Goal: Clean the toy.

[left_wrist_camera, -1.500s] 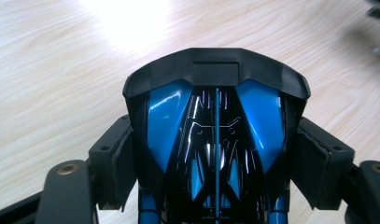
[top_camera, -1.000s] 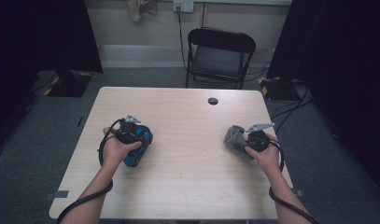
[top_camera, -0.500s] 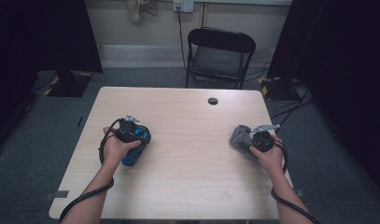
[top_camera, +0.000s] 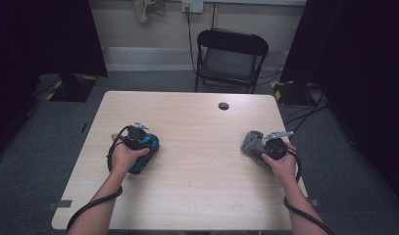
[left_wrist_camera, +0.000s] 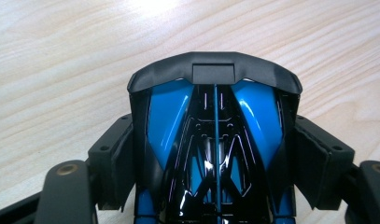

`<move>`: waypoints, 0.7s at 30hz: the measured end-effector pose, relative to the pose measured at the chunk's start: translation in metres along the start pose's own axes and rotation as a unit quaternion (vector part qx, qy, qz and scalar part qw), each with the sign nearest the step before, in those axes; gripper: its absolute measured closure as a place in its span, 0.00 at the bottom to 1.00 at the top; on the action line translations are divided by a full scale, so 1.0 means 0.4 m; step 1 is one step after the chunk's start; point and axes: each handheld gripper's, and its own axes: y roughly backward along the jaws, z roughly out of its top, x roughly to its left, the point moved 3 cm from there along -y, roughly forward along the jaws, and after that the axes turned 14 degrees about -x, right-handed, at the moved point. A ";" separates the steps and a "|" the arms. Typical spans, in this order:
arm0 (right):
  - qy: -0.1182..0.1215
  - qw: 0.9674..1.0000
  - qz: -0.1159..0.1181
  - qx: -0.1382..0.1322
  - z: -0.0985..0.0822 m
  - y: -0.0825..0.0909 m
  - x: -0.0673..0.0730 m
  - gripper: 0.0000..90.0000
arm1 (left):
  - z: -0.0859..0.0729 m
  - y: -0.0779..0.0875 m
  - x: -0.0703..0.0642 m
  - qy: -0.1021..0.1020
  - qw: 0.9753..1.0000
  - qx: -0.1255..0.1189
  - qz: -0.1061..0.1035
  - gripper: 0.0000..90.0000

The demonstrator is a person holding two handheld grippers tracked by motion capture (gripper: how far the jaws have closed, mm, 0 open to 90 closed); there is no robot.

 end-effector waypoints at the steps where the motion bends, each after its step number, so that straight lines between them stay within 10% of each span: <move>1: 0.001 1.000 0.000 -0.001 -0.001 -0.001 -0.001 0.73 | -0.002 -0.003 0.000 0.000 1.000 0.000 0.000 0.28; 21: -0.002 1.000 -0.003 -0.004 -0.004 -0.009 0.004 0.55 | -0.016 -0.024 -0.006 -0.021 1.000 -0.005 0.006 0.28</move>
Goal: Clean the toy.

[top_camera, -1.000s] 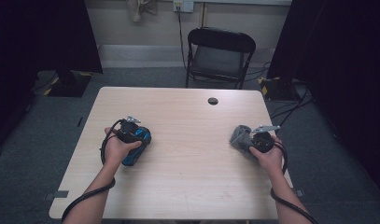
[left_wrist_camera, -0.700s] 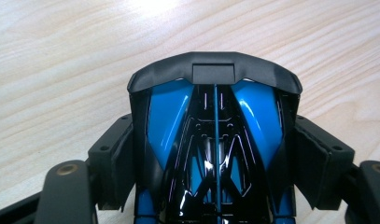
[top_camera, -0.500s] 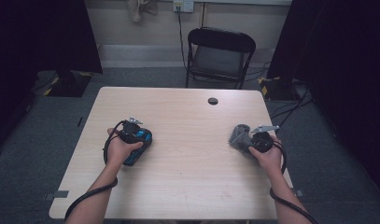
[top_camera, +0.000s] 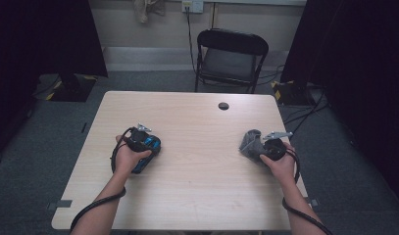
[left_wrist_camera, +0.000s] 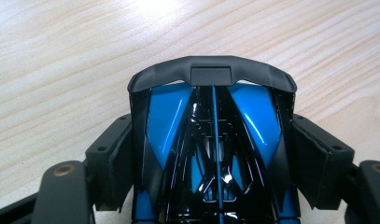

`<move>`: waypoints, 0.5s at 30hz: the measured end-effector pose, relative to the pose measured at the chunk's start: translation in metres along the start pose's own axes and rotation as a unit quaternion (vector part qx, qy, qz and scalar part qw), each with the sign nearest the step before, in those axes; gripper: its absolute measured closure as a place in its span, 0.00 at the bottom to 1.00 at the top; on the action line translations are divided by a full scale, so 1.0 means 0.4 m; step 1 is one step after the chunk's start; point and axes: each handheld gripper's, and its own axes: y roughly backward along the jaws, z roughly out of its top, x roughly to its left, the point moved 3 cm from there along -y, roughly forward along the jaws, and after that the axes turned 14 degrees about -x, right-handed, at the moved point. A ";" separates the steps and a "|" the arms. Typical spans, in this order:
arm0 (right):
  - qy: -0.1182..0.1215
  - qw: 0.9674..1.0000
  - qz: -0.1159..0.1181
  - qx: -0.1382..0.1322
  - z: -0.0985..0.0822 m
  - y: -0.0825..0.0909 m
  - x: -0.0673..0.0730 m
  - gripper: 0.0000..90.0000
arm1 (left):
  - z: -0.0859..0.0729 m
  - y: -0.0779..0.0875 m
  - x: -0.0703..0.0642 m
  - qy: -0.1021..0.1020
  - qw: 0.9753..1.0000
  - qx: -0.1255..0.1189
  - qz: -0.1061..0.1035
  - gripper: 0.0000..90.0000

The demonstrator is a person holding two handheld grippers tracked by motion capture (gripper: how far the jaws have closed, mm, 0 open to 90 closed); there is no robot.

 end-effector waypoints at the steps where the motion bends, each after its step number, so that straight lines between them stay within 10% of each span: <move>1: -0.001 1.000 0.000 0.001 0.000 0.000 0.001 0.54 | 0.000 0.000 -0.001 0.001 1.000 0.000 0.000 0.28; 15: -0.002 1.000 -0.001 0.007 0.000 0.001 0.003 0.40 | -0.001 -0.001 0.000 0.005 1.000 -0.005 -0.003 0.25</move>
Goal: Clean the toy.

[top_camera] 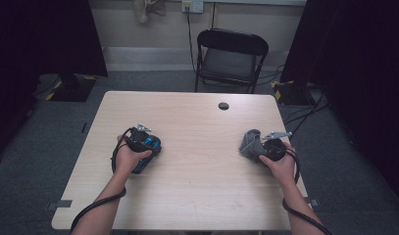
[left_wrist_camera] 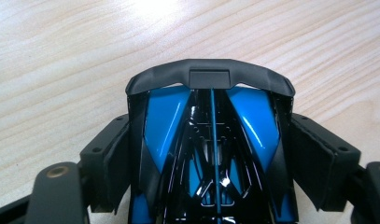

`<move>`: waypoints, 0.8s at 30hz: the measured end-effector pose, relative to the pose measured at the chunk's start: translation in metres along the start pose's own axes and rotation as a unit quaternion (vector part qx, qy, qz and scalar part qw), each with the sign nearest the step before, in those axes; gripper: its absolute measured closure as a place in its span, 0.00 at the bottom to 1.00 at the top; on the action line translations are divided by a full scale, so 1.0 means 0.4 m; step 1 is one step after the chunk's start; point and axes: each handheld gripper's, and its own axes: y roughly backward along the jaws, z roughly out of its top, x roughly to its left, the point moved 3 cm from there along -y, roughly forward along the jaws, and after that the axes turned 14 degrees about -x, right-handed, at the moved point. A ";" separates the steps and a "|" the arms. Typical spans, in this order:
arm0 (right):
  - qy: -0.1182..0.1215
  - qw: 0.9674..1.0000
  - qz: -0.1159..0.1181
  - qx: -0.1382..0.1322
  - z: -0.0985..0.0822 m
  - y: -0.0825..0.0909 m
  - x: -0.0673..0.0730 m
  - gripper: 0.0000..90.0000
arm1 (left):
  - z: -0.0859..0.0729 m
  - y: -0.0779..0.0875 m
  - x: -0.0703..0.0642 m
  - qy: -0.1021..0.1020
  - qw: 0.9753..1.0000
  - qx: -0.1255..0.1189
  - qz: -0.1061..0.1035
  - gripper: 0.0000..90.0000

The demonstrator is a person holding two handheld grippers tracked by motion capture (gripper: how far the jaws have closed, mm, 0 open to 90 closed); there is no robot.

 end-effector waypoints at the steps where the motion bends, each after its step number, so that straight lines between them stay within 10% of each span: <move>1: 0.000 1.000 0.000 0.000 0.000 0.000 0.000 0.40 | 0.000 0.000 0.000 0.000 1.000 0.000 0.000 0.25; 24: -0.004 1.000 0.000 -0.013 0.027 0.046 -0.007 0.26 | 0.029 0.043 -0.004 0.009 1.000 -0.008 -0.006 0.20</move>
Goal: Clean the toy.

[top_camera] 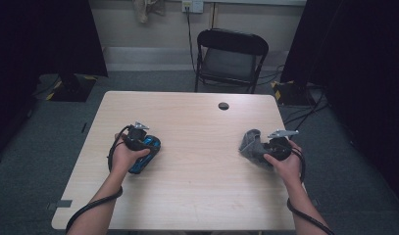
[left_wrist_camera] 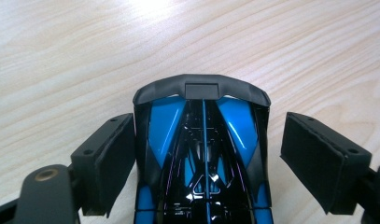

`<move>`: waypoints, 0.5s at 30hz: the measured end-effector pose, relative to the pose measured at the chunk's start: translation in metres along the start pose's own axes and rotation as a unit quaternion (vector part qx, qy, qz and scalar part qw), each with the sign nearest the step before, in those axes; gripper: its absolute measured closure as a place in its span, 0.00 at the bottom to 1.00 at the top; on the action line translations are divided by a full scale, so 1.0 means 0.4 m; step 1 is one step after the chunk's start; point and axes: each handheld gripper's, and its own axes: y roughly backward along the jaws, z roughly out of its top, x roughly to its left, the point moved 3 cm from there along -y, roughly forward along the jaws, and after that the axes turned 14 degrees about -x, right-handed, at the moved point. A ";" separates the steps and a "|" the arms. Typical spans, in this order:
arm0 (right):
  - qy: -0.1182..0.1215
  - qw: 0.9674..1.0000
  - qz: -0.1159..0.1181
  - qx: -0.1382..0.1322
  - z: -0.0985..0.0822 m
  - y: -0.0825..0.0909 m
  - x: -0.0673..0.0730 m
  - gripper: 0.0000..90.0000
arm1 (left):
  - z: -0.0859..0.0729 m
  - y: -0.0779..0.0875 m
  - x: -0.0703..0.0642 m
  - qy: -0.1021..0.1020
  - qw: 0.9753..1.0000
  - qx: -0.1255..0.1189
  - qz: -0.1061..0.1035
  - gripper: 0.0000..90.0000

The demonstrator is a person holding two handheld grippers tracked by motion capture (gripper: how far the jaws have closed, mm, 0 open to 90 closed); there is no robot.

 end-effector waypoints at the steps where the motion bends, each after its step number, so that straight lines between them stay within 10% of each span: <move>1: 0.004 1.000 0.000 -0.001 0.007 0.002 0.005 0.26 | 0.005 0.009 0.002 0.002 1.000 -0.003 0.000 0.20; 15: 0.008 1.000 0.000 -0.004 0.040 0.021 0.021 0.25 | 0.029 0.046 -0.019 -0.001 1.000 -0.013 -0.015 0.21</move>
